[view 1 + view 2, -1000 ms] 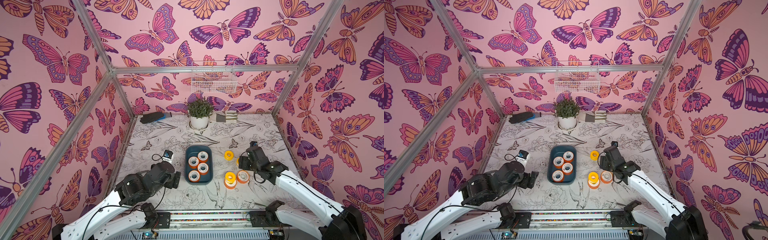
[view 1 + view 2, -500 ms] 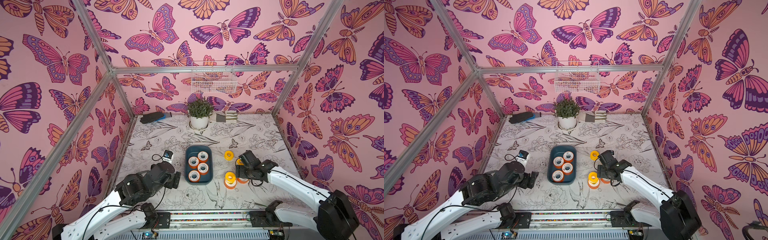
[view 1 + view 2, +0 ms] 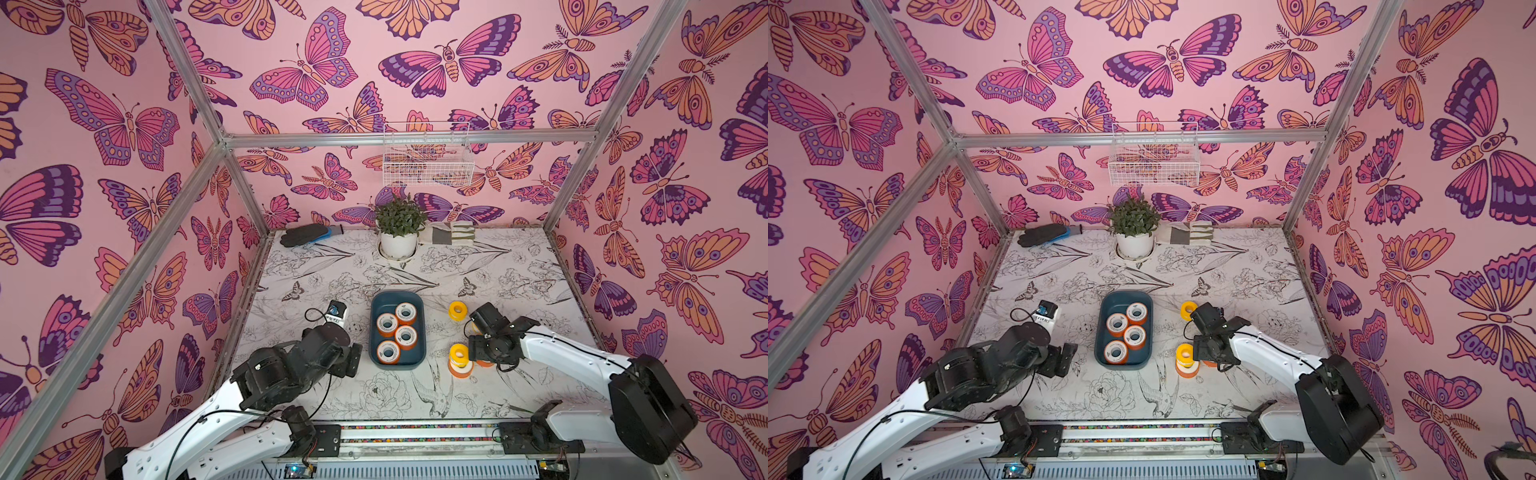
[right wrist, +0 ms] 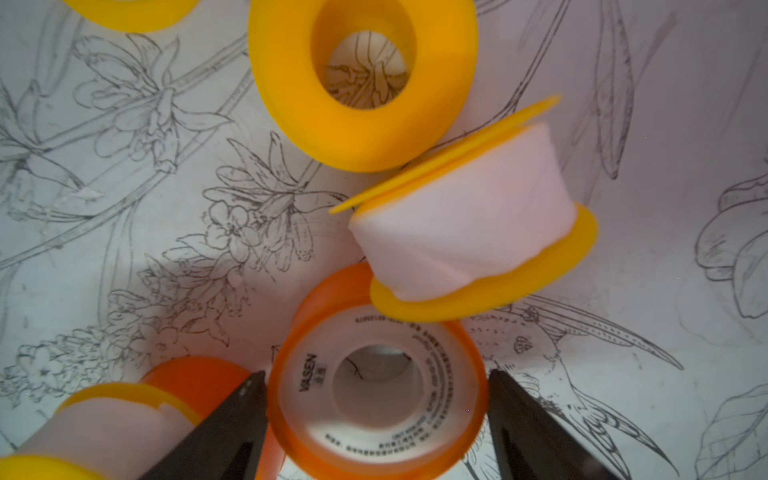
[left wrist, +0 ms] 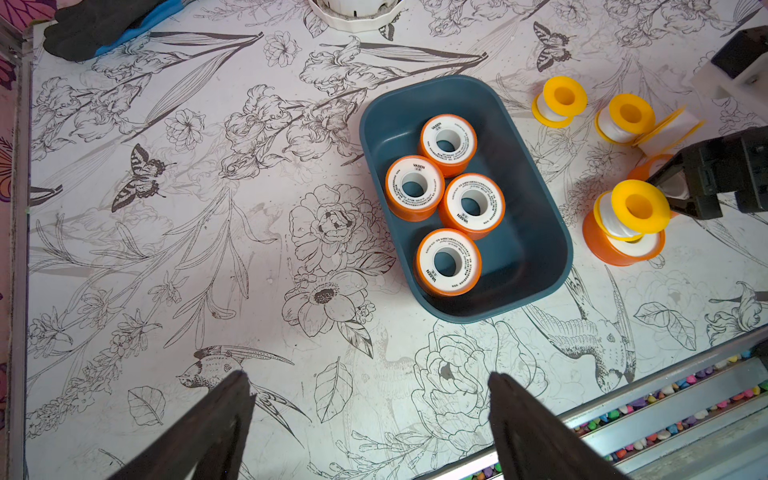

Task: Put the sealing tape into the storage box
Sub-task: Pick up the sealing tape at the center of the board.

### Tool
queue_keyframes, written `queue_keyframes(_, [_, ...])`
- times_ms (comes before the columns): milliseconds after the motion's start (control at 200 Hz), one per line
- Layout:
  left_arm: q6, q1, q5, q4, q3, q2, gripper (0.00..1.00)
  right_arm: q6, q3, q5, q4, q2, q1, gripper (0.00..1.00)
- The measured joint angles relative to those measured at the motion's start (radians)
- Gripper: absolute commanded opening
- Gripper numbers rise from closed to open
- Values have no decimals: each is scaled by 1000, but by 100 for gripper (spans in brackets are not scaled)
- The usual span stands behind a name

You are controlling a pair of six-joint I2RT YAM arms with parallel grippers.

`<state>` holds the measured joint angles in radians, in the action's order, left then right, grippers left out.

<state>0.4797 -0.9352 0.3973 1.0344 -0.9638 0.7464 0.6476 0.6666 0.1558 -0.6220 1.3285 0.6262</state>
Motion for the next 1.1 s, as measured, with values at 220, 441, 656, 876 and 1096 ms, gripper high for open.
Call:
queue_keyframes(220, [0,0,0,0,0,-1,93,-3,30,-4,-3,68,0,83])
queue_keyframes(441, [0,0,0,0,2,2,93,-31,71,-28,-4,113,-11,81])
queue_keyframes(656, [0,0,0,0,2,2,93,-50,79,-34,-3,131,-17,74])
queue_keyframes(876, [0,0,0,0,2,10,93,-54,81,-34,-3,132,-17,66])
queue_keyframes(1096, [0,0,0,0,2,15,93,-63,82,-34,-4,131,-17,67])
